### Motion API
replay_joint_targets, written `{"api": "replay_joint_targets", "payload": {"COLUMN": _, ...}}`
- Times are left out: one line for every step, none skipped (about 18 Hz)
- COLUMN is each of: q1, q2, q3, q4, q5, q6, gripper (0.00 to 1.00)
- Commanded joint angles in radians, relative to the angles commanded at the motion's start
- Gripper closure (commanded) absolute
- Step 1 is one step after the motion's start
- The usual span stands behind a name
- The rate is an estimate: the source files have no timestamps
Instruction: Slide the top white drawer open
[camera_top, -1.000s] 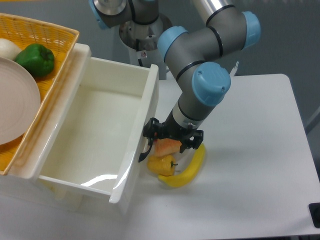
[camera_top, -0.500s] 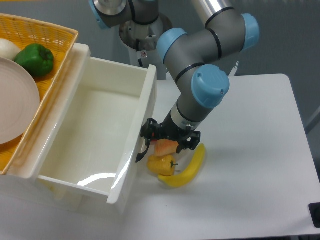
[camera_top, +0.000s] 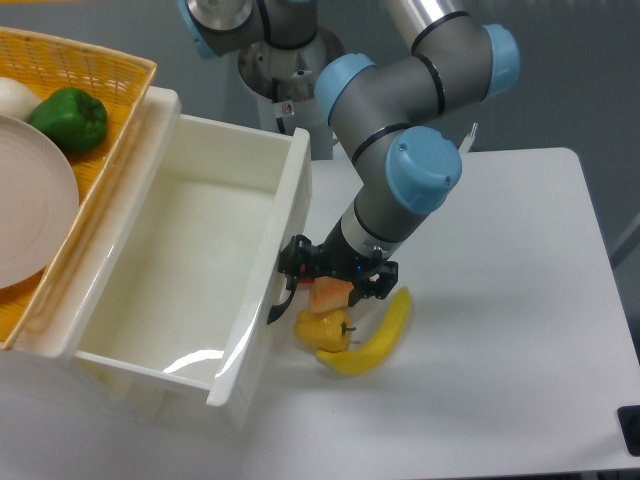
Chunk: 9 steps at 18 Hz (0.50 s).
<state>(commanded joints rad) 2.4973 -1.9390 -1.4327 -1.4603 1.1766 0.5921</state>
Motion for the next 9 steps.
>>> {"api": "replay_joint_targets", "payload": {"q1": 0.0, "q2": 0.0, "q3": 0.0, "q4": 0.0, "q5": -0.003, "q6": 0.0, "gripper": 0.0}}
{"api": "replay_joint_targets", "payload": {"q1": -0.002, "q2": 0.0, "q3": 0.0, "q4": 0.0, "q5": -0.005, "q6": 0.0, "gripper": 0.0}}
{"api": "replay_joint_targets", "payload": {"q1": -0.002, "q2": 0.0, "q3": 0.0, "q4": -0.003, "q5": -0.011, "q6": 0.0, "gripper": 0.0}}
{"api": "replay_joint_targets", "payload": {"q1": -0.002, "q2": 0.0, "q3": 0.0, "q4": -0.008, "q5": -0.014, "q6": 0.0, "gripper": 0.0}}
{"api": "replay_joint_targets", "payload": {"q1": -0.002, "q2": 0.002, "q3": 0.0, "q4": -0.009, "q5": -0.014, "q6": 0.0, "gripper": 0.0}}
{"api": "replay_joint_targets", "payload": {"q1": -0.002, "q2": 0.002, "q3": 0.0, "q4": -0.011, "q5": -0.014, "q6": 0.0, "gripper": 0.0}}
{"api": "replay_joint_targets", "payload": {"q1": -0.002, "q2": 0.002, "q3": 0.0, "q4": -0.017, "q5": -0.015, "q6": 0.0, "gripper": 0.0}}
{"api": "replay_joint_targets", "payload": {"q1": -0.002, "q2": 0.002, "q3": 0.0, "q4": -0.02, "q5": -0.017, "q6": 0.0, "gripper": 0.0}}
{"api": "replay_joint_targets", "payload": {"q1": -0.002, "q2": 0.002, "q3": 0.0, "q4": -0.02, "q5": -0.021, "q6": 0.002, "gripper": 0.0}}
